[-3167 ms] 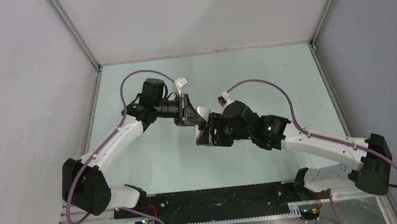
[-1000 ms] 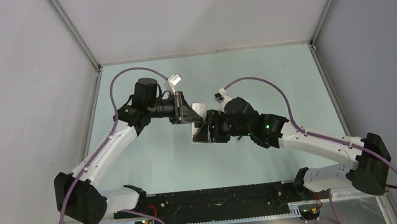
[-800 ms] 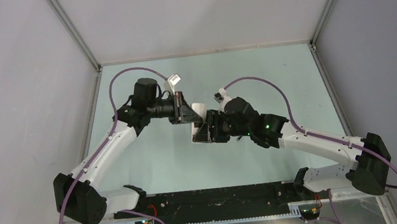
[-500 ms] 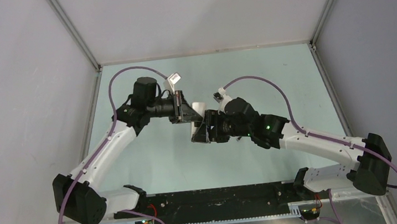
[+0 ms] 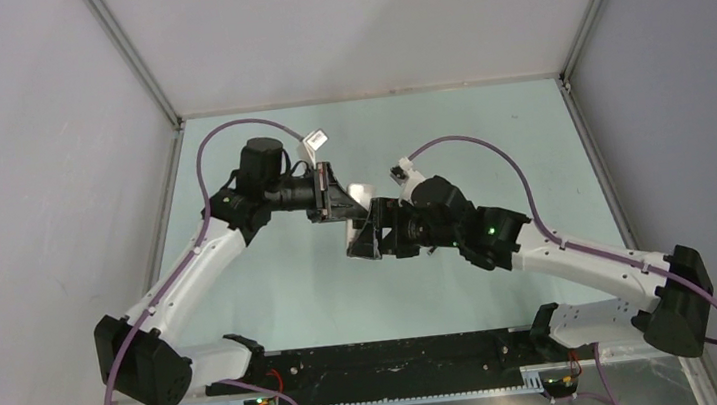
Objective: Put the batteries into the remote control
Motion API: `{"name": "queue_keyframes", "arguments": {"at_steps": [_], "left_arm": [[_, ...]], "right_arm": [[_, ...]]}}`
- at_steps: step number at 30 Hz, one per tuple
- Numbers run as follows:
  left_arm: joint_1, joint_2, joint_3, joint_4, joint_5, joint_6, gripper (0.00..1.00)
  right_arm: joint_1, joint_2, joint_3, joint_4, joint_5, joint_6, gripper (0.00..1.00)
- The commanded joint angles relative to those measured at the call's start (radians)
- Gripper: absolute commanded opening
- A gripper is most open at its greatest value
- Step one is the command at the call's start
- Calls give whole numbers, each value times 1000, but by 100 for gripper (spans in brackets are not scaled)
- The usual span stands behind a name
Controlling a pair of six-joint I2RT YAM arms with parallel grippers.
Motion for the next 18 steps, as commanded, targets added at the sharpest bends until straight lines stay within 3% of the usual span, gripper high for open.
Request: {"name": "queue_keyframes", "arguments": {"at_steps": [1, 5, 18], "left_arm": [[-32, -19, 57, 49, 87, -72, 0], [-31, -3, 46, 48, 75, -59, 0], [-31, 11, 39, 48, 69, -51, 0]], "right_arm": [[-8, -28, 6, 19, 67, -14, 85], [-14, -48, 6, 20, 51, -21, 91], [-30, -58, 6, 59, 24, -25, 98]]}}
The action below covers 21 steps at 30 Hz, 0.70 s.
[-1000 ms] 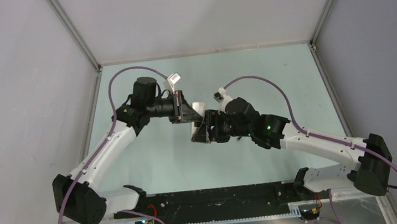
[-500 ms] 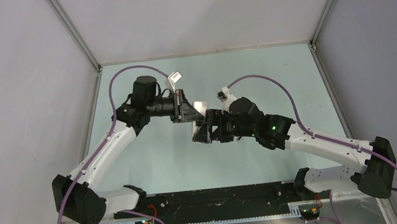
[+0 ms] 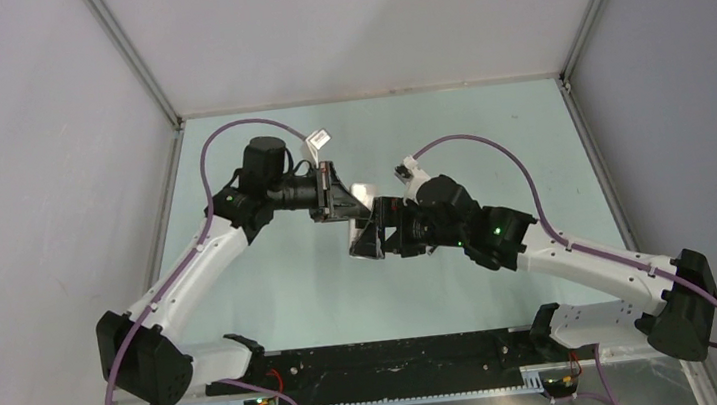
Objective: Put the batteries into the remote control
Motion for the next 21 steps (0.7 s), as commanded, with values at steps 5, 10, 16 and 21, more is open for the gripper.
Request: {"name": "queue_keyframes", "arguments": {"at_steps": [5, 10, 16, 21], "left_arm": [[-21, -7, 23, 26, 42, -25, 0], [-21, -5, 22, 26, 44, -23, 0], [-21, 1, 20, 26, 42, -19, 0], [-20, 4, 17, 26, 35, -15, 0]], "right_arm": [[-23, -19, 11, 133, -10, 0, 99], [-21, -29, 11, 147, -18, -7, 100], [-21, -50, 5, 156, -15, -11, 100], [-23, -68, 2, 160, -10, -12, 99]]}}
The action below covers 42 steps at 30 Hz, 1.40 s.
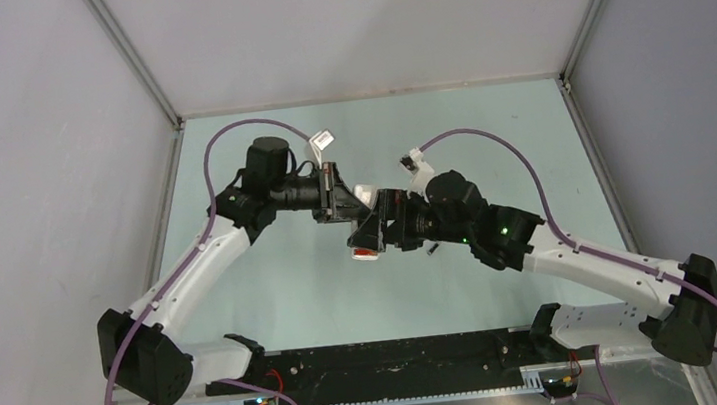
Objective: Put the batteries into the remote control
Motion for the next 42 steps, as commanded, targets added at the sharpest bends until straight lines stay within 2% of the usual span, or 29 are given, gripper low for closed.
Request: {"name": "queue_keyframes", "arguments": {"at_steps": [1, 10, 15, 18, 19, 26, 38, 40, 42], "left_arm": [[-11, 1, 18, 13, 31, -7, 0], [-10, -1, 31, 13, 20, -9, 0], [-9, -5, 41, 13, 25, -12, 0], [-9, -5, 41, 13, 29, -14, 0], [-9, -3, 40, 13, 30, -13, 0], [-9, -1, 41, 12, 29, -15, 0], [-9, 1, 71, 13, 58, -45, 0], [-9, 1, 74, 12, 58, -47, 0], [-10, 2, 73, 12, 57, -46, 0]], "right_arm": [[-6, -47, 10, 90, 13, -6, 100], [-7, -43, 1, 34, 15, -8, 99], [-8, -63, -61, 46, 0, -1, 98], [-8, -67, -82, 67, -10, -1, 93], [-7, -65, -84, 82, -17, -5, 88], [-14, -63, -94, 98, -29, -5, 71], [-15, -51, -112, 142, -33, -41, 53], [-12, -47, -114, 146, -31, -47, 53], [-9, -47, -115, 152, -33, -46, 57]]}}
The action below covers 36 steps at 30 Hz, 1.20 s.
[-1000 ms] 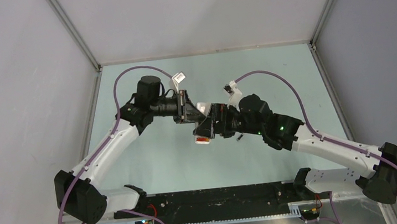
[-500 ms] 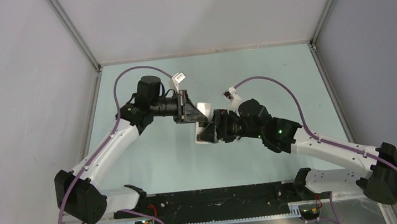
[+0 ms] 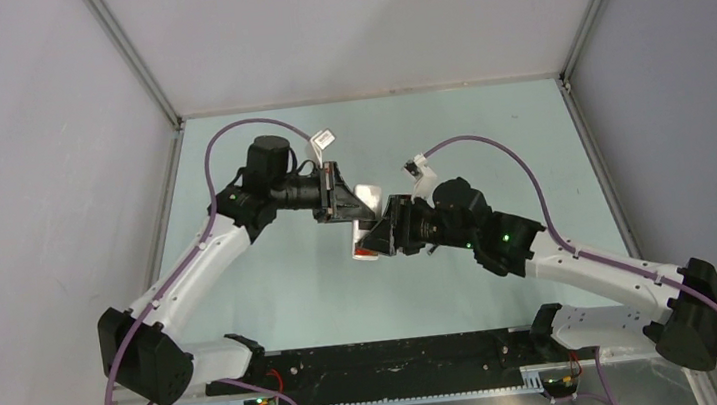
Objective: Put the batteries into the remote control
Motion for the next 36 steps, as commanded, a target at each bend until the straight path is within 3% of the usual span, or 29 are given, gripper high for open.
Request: {"name": "queue_keyframes", "arguments": {"at_steps": [1, 11, 17, 30, 36], "left_arm": [[-2, -6, 59, 21, 49, -36, 0], [-2, -2, 39, 21, 36, -28, 0], [-1, -1, 39, 21, 31, -29, 0], [-2, -3, 38, 21, 24, -31, 0], [-1, 0, 38, 21, 24, -30, 0]], "right_arm": [[4, -11, -12, 30, 1, -29, 61], [-16, -48, -13, 32, 12, 20, 82], [-7, -47, -12, 55, -15, 11, 85], [19, -9, -12, 76, -43, -16, 75], [20, -5, -12, 81, -52, -15, 62]]}}
